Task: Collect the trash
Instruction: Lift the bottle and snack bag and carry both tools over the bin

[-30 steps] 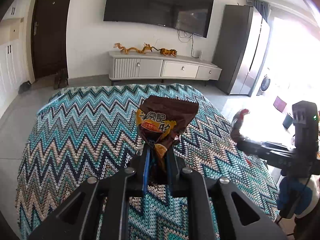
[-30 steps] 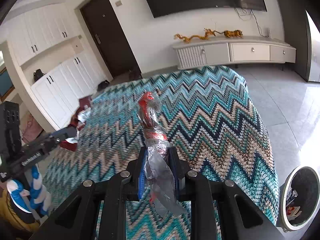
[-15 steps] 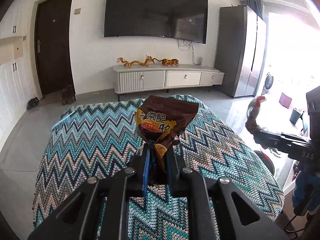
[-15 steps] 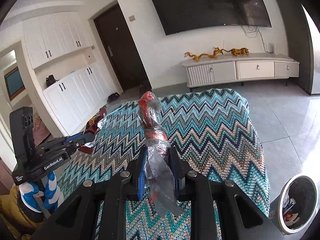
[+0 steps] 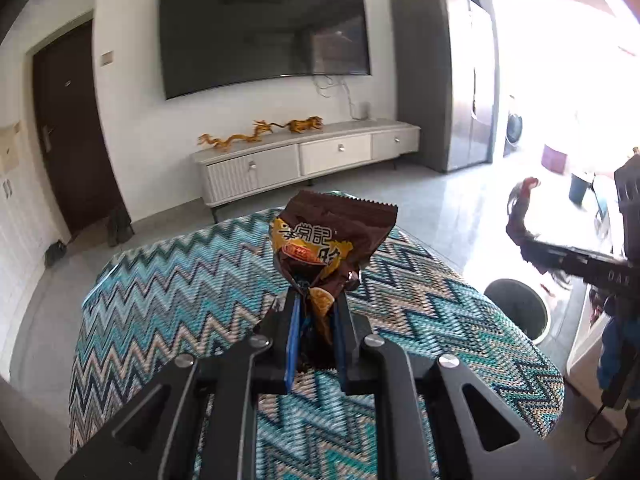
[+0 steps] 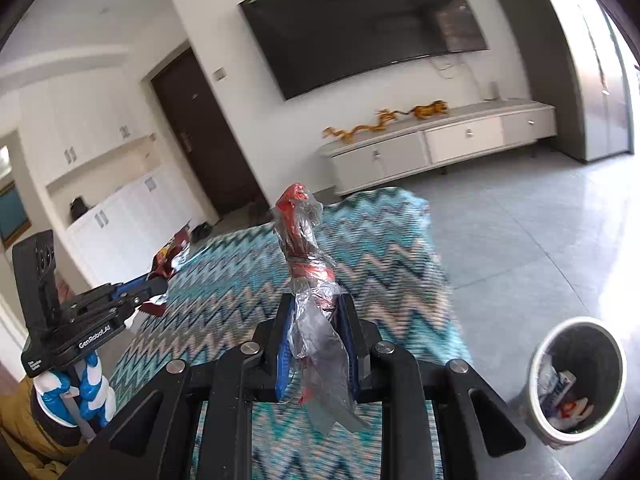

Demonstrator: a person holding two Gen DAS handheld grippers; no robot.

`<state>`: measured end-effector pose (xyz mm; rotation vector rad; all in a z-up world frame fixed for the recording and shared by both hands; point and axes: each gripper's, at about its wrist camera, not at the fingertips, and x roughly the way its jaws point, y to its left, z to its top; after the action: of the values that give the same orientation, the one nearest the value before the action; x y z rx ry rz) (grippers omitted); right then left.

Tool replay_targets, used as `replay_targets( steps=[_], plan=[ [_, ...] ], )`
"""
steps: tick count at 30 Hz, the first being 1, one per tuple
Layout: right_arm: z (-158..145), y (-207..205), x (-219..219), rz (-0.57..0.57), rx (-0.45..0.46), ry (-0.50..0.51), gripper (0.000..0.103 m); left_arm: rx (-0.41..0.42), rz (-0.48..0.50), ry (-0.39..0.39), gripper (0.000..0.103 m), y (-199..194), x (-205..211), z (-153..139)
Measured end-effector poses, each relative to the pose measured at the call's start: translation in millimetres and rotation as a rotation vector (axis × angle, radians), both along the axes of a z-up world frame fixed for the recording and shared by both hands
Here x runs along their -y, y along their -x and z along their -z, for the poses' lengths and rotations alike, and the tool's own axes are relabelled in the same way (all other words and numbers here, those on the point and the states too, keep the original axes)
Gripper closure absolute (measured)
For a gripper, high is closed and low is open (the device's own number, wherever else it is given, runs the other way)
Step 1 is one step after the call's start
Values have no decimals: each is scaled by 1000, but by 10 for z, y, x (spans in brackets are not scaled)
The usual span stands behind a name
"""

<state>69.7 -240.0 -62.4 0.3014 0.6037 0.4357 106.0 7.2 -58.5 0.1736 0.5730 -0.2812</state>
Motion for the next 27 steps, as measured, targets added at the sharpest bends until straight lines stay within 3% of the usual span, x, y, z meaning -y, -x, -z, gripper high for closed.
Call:
replay_targets(
  steps=[5,10,21,27],
  plan=[
    [120,76,561,112,-13,-37,82,-21,80,-57,89,-101,477,71],
    [319,144,1140,248,-50,-42,82,-94,208,-66,89,-292,1116,143],
    [1122,181,2312,487,-227,-58,82,-372,518,-60,89,-725,3063,679],
    [1584,102,2705,539,-317,-68,82,-551,577,-17,86,-934,3865,1105]
  ],
)
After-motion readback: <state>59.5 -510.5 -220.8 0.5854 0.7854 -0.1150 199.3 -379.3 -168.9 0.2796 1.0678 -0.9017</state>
